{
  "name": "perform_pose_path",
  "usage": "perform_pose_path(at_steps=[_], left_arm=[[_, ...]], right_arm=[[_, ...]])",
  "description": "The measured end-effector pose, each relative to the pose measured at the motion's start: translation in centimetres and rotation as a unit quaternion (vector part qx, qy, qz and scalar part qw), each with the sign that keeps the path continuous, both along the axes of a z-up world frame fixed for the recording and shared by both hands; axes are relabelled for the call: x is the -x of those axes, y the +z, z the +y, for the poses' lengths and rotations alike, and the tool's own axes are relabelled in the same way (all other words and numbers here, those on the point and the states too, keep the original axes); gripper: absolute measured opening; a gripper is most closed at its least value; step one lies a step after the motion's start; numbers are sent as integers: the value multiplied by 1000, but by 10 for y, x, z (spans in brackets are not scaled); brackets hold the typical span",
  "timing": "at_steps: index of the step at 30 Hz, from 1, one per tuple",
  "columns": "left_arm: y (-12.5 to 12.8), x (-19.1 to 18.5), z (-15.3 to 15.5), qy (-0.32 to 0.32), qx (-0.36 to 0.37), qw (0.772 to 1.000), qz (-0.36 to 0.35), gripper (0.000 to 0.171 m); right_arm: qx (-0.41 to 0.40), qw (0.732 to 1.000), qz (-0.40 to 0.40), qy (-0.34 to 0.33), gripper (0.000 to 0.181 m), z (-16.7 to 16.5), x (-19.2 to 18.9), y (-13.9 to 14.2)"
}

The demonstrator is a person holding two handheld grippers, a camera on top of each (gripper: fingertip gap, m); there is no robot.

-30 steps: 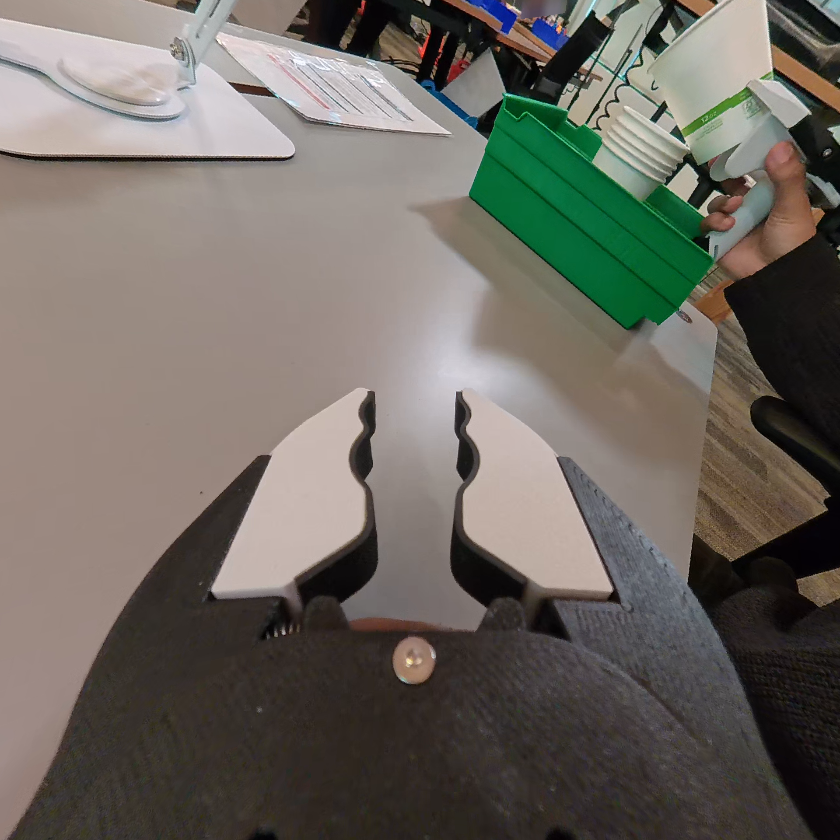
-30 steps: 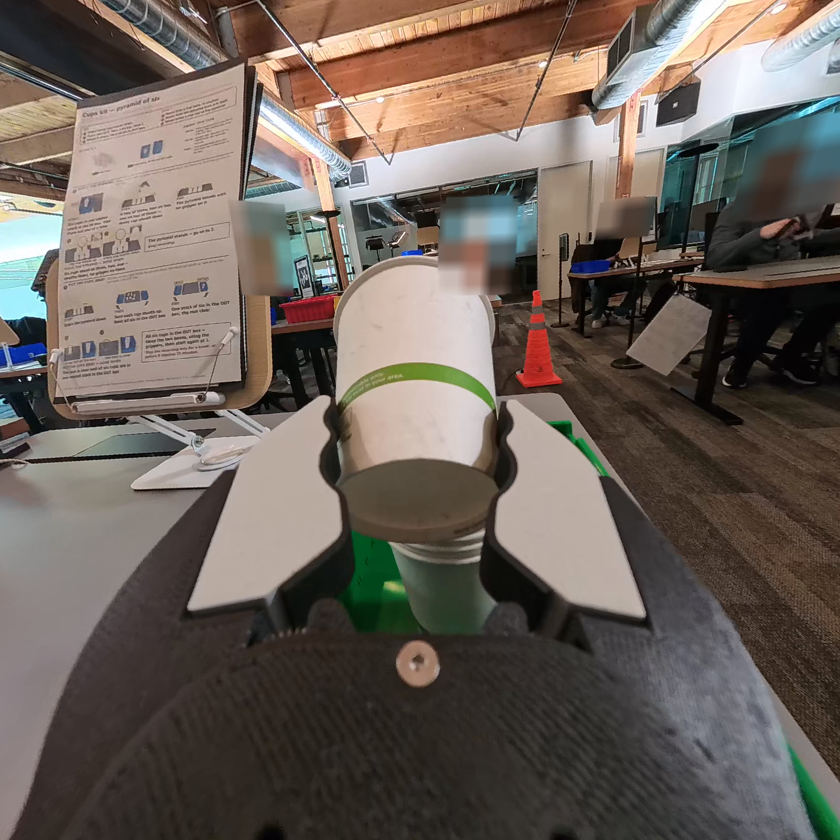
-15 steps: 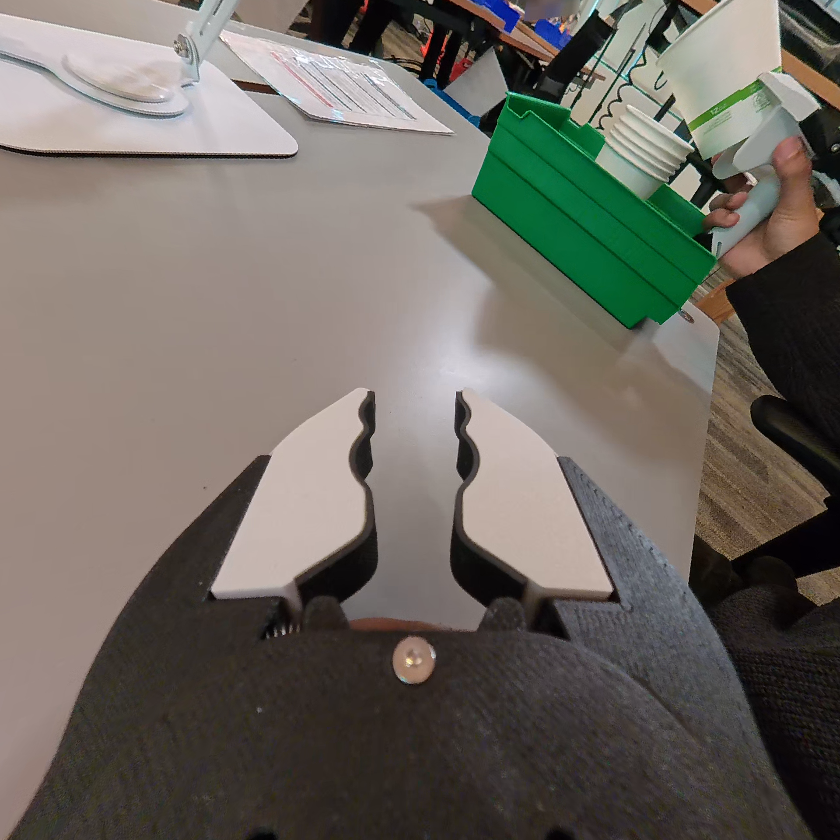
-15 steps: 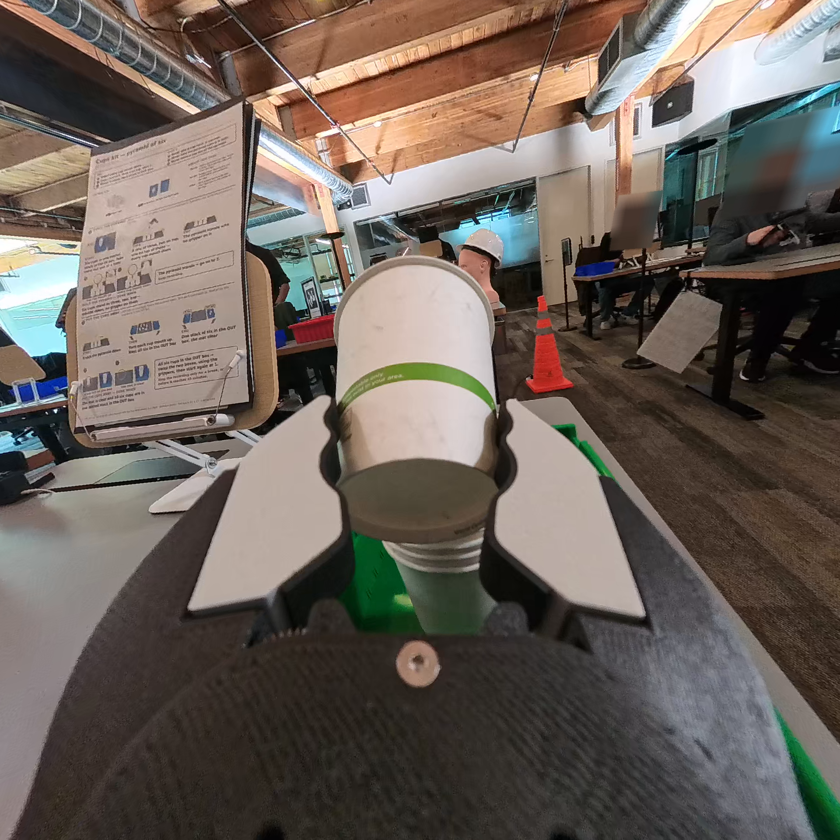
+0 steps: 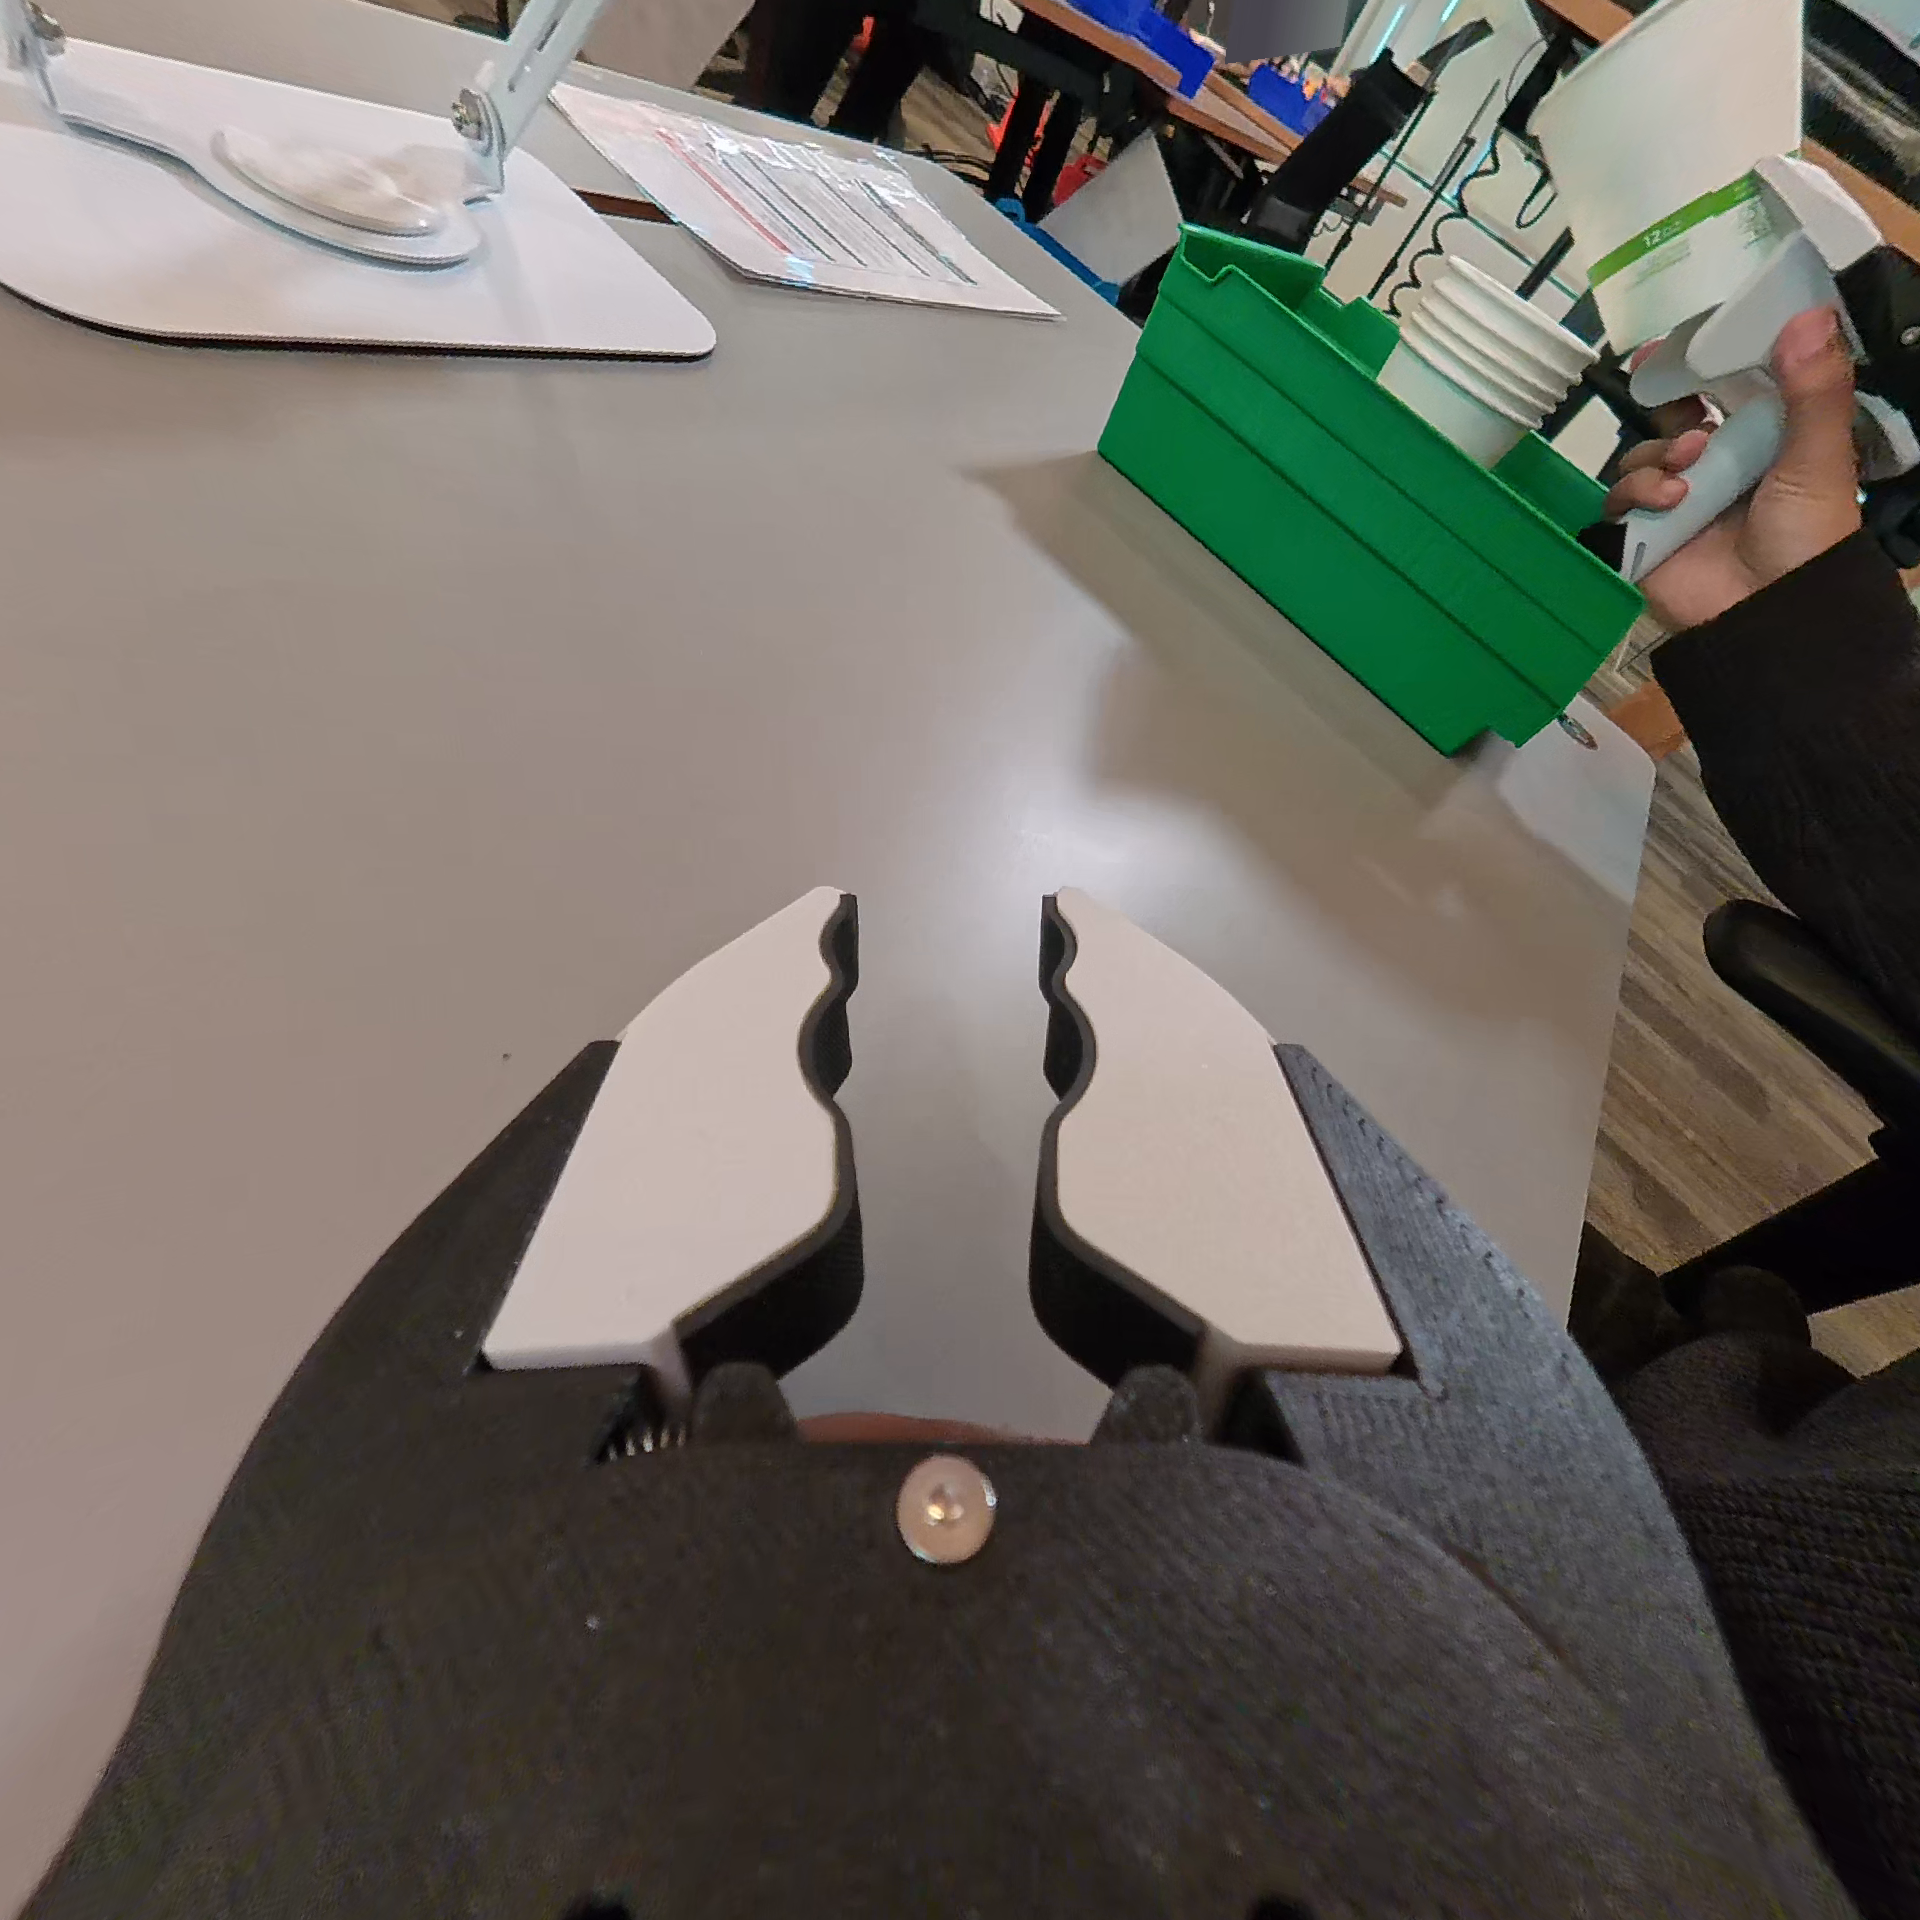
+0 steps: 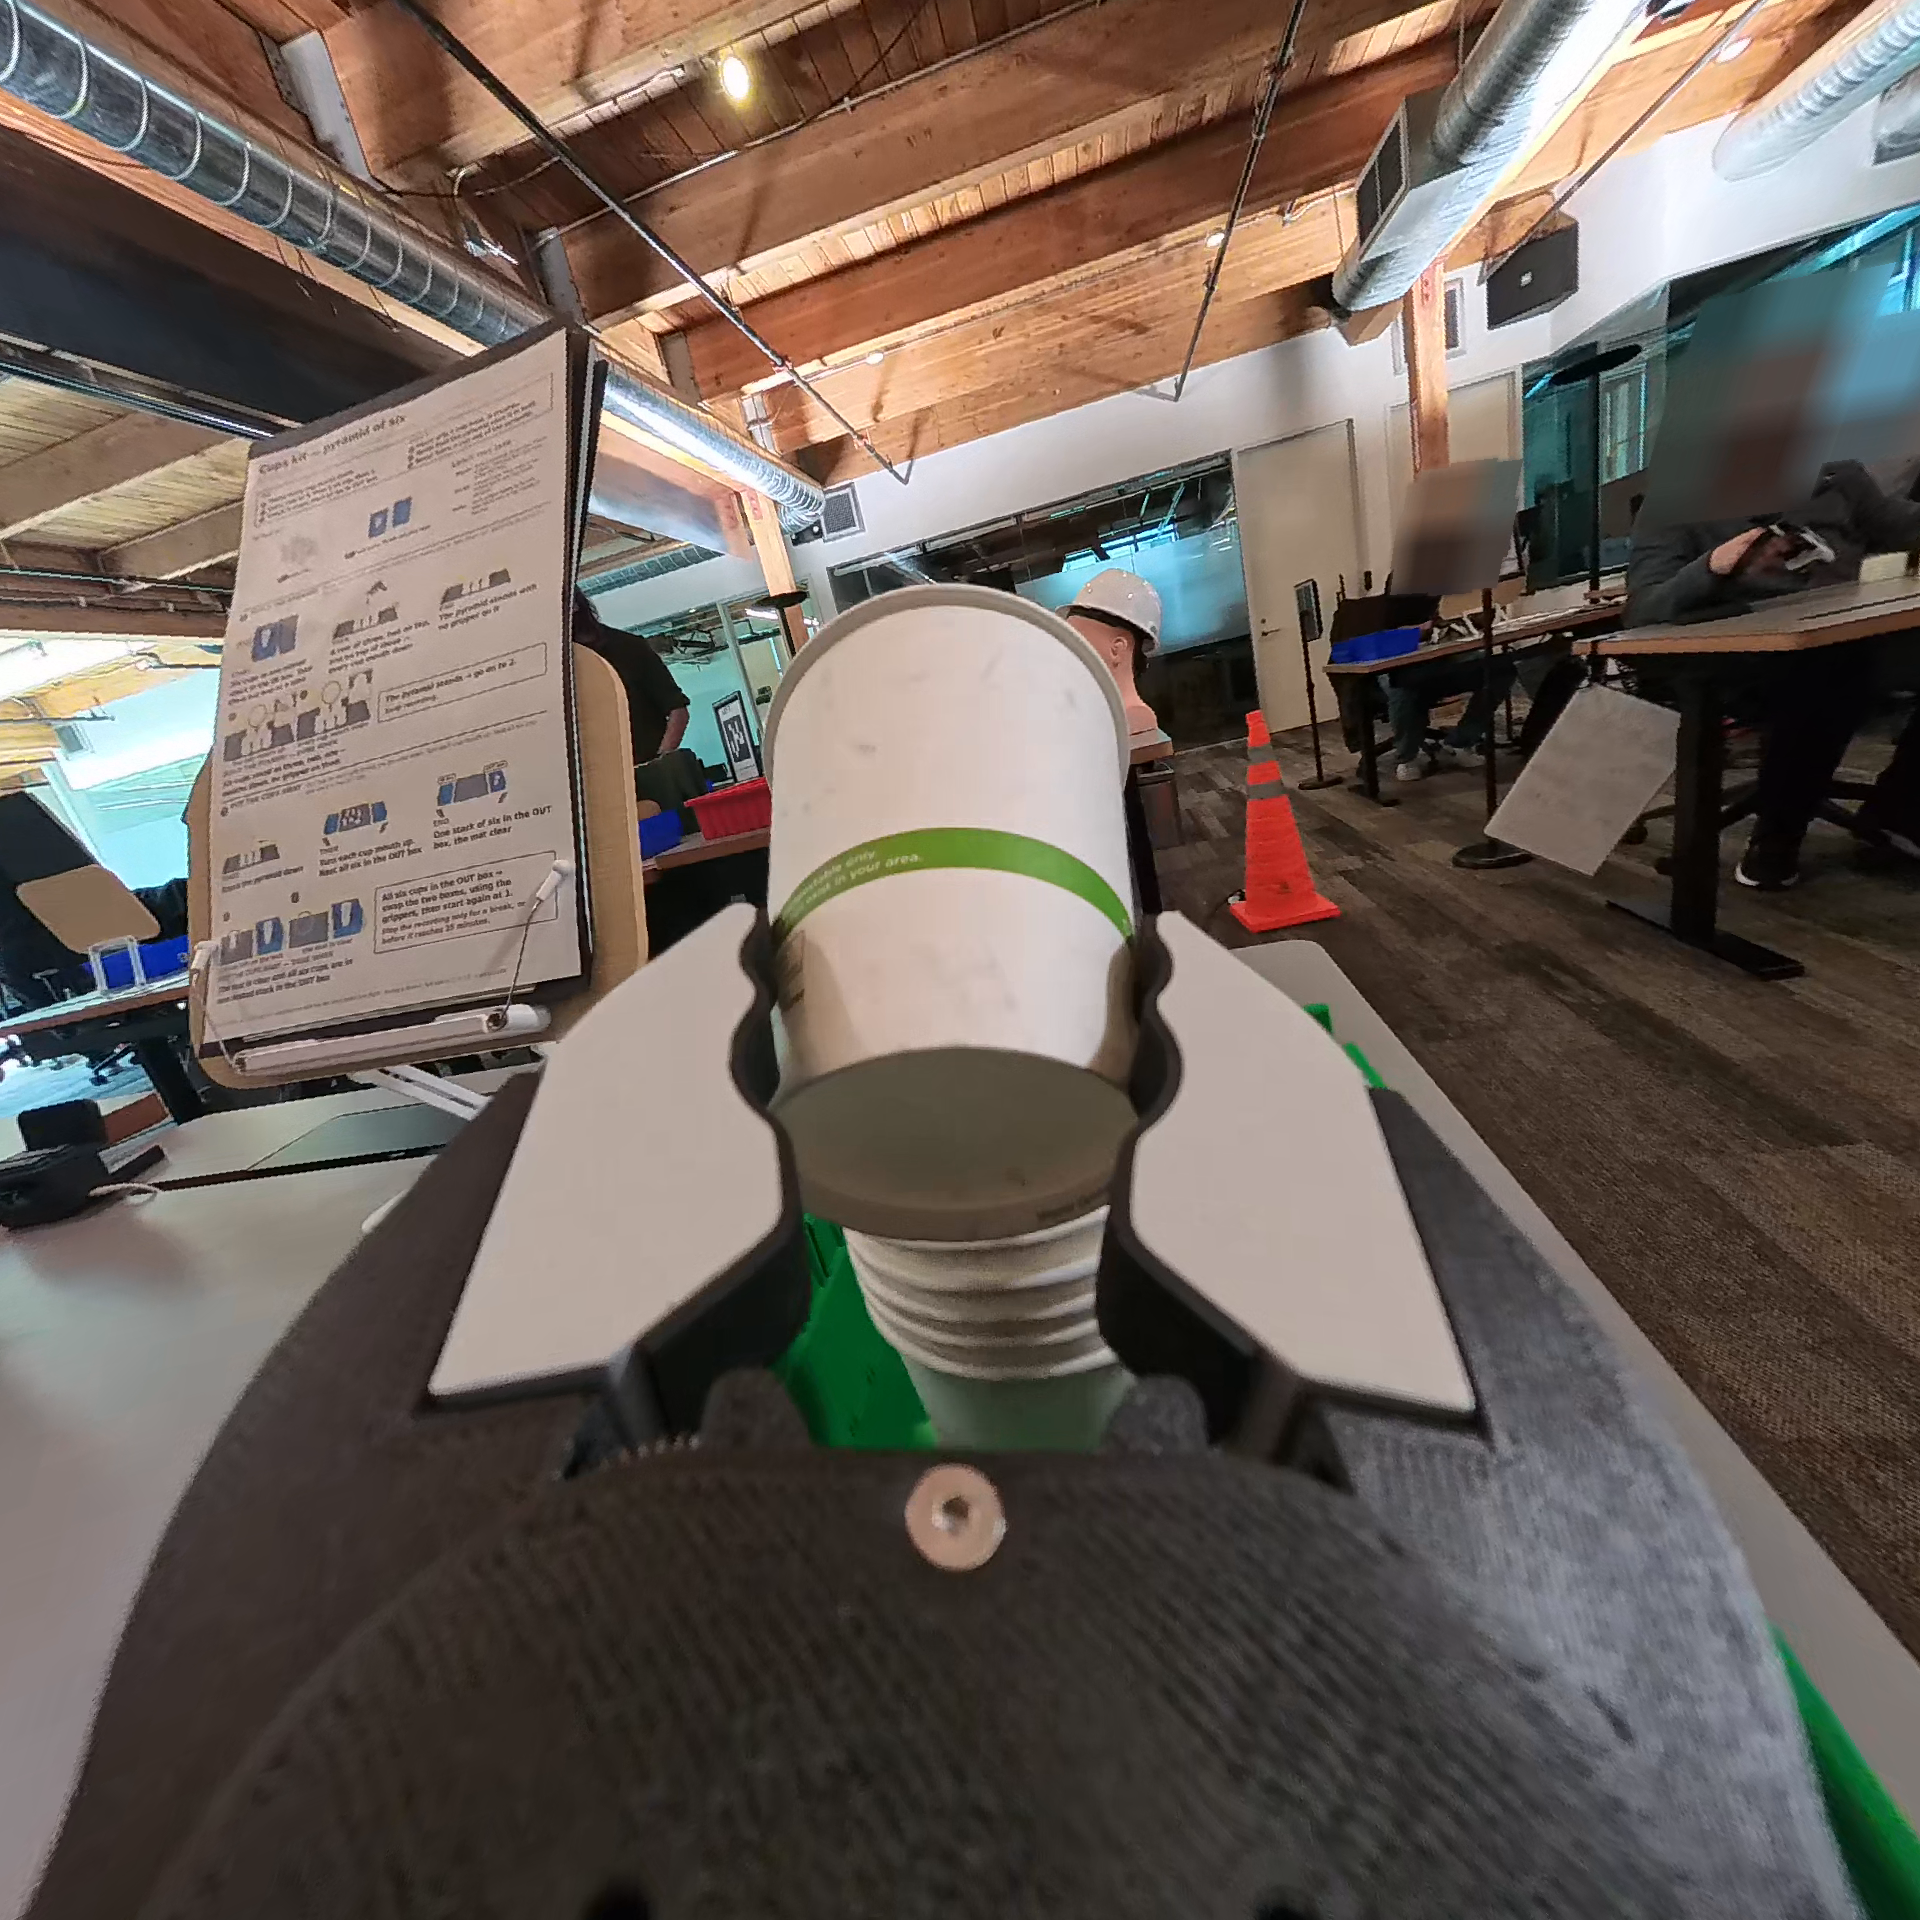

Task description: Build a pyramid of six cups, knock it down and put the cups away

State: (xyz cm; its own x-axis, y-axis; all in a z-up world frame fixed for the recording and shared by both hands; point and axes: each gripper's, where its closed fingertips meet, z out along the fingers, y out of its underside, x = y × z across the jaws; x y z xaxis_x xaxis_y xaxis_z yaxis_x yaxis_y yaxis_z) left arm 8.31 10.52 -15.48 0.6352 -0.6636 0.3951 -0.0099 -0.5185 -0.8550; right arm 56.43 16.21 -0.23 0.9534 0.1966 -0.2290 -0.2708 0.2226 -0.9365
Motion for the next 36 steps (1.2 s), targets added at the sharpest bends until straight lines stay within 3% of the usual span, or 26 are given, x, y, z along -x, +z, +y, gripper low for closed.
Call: perform_pose_path(at_steps=[36], left_arm=[[0,12,-5,16,1,1000,1,35]], right_arm=[[-37,999,17,13,67,2,-3,15]])
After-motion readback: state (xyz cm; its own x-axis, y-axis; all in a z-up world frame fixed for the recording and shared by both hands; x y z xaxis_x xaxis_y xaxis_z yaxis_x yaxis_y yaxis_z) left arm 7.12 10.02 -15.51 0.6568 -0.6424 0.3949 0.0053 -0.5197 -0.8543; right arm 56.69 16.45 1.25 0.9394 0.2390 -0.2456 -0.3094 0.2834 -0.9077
